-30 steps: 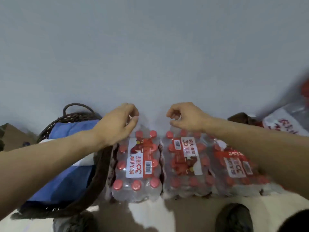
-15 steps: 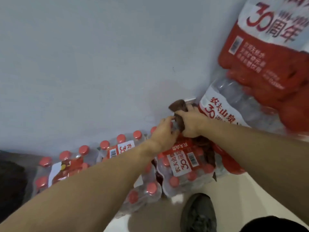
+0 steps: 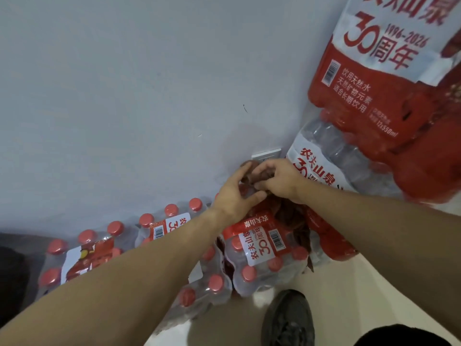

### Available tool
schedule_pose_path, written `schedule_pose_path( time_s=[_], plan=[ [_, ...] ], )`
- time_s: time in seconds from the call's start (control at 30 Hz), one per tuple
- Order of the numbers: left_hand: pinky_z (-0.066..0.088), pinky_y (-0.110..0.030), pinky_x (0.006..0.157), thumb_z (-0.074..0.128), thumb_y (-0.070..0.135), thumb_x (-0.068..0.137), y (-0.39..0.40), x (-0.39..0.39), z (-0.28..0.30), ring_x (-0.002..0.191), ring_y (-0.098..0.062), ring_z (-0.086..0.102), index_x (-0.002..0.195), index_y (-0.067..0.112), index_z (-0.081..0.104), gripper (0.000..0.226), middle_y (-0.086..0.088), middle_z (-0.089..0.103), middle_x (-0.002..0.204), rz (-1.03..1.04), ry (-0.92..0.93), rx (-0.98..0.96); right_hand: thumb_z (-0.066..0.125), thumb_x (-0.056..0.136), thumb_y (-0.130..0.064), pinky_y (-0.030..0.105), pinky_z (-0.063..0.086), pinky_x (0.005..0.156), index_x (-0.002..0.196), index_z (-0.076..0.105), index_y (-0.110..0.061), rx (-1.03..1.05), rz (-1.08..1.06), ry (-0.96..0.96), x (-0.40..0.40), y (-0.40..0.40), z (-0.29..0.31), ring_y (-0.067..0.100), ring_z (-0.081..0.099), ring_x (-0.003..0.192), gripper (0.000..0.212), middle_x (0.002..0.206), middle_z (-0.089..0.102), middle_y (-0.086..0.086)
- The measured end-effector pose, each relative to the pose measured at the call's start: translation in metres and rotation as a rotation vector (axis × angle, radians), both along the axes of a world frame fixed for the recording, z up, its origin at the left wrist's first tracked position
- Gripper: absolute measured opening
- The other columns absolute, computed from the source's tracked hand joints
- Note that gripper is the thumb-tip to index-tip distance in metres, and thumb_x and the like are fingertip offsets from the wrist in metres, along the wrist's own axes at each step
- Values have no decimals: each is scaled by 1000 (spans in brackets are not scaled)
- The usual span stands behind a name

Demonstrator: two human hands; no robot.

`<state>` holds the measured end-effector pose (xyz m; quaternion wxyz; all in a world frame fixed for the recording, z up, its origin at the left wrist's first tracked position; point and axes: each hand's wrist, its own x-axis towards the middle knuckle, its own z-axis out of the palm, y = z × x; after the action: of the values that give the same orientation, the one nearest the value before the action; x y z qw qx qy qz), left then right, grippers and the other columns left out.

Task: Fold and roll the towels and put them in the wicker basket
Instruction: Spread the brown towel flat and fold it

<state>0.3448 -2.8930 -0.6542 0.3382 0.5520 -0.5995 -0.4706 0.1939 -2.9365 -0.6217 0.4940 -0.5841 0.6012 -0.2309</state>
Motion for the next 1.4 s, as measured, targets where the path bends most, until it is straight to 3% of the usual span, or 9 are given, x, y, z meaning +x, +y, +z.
schedule_pose_path(
  time_s=[0.13, 0.37, 0.5, 0.63, 0.73, 0.9, 1.17, 1.27, 1.4],
  plan=[
    [52, -13, 82, 83, 22, 76, 10, 20, 19, 96, 3, 65, 127, 22, 58, 56, 14, 67, 108, 22, 28, -63, 71, 80, 10, 34, 59, 75, 104, 66, -11, 199, 1, -369, 18, 15, 19, 26, 74, 91, 32, 97, 75, 12],
    [57, -27, 68, 86, 23, 73, 39, 98, 65, 72, -10, 64, 98, 16, 62, 35, 7, 67, 79, 21, -153, -55, 81, 76, -4, 35, 54, 83, 113, 59, -3, 261, 81, -483, 75, 58, 48, 28, 67, 90, 43, 104, 69, 19],
    [51, -15, 59, 85, 22, 73, 62, 152, 93, 59, 4, 60, 92, 16, 60, 32, 15, 67, 68, 20, -247, -35, 93, 63, -15, 20, 55, 78, 112, 62, -15, 43, 376, -111, 108, 75, 51, 12, 66, 91, 58, 103, 68, 2],
    [57, -28, 83, 85, 20, 74, 91, 201, 101, 88, -9, 70, 99, 15, 60, 36, 4, 74, 101, 9, -316, 44, 87, 70, -30, 29, 52, 86, 99, 62, -25, -137, 565, 251, 123, 91, 29, 15, 62, 97, 38, 104, 64, -5],
    [54, -37, 93, 85, 16, 73, 114, 230, 80, 99, -21, 69, 100, 13, 58, 38, -2, 73, 107, 94, -337, 90, 80, 78, -29, 20, 48, 78, 101, 63, -24, -155, 715, 424, 123, 105, 5, 13, 61, 93, 29, 103, 63, -6],
    [57, -29, 75, 82, 28, 77, 143, 268, 48, 76, -17, 67, 96, 18, 60, 31, -1, 70, 86, 37, -476, 258, 76, 79, -34, 20, 42, 75, 98, 62, -25, -296, 800, 548, 136, 117, -14, 11, 54, 91, 26, 99, 59, -7],
    [43, -8, 53, 82, 23, 78, 137, 296, 56, 50, 6, 58, 79, 19, 68, 14, 10, 67, 65, -49, -576, 306, 77, 82, -27, 22, 49, 64, 90, 59, -28, 168, 1081, 822, 156, 82, 9, 16, 64, 80, 20, 91, 56, -8],
    [57, -26, 65, 82, 18, 78, 135, 301, 59, 62, -10, 69, 78, 15, 68, 14, -2, 73, 74, 3, -499, 299, 75, 85, -22, 18, 53, 56, 105, 59, -22, 335, 1058, 923, 150, 85, 14, 13, 69, 67, 26, 100, 61, -3],
    [60, -41, 77, 85, 10, 73, 137, 301, 70, 73, -27, 72, 82, 9, 69, 19, -8, 75, 76, 53, -308, 287, 74, 85, -37, 25, 55, 66, 121, 53, -15, 192, 1125, 1156, 156, 91, 32, 17, 67, 75, 47, 103, 61, 1]
  ],
)
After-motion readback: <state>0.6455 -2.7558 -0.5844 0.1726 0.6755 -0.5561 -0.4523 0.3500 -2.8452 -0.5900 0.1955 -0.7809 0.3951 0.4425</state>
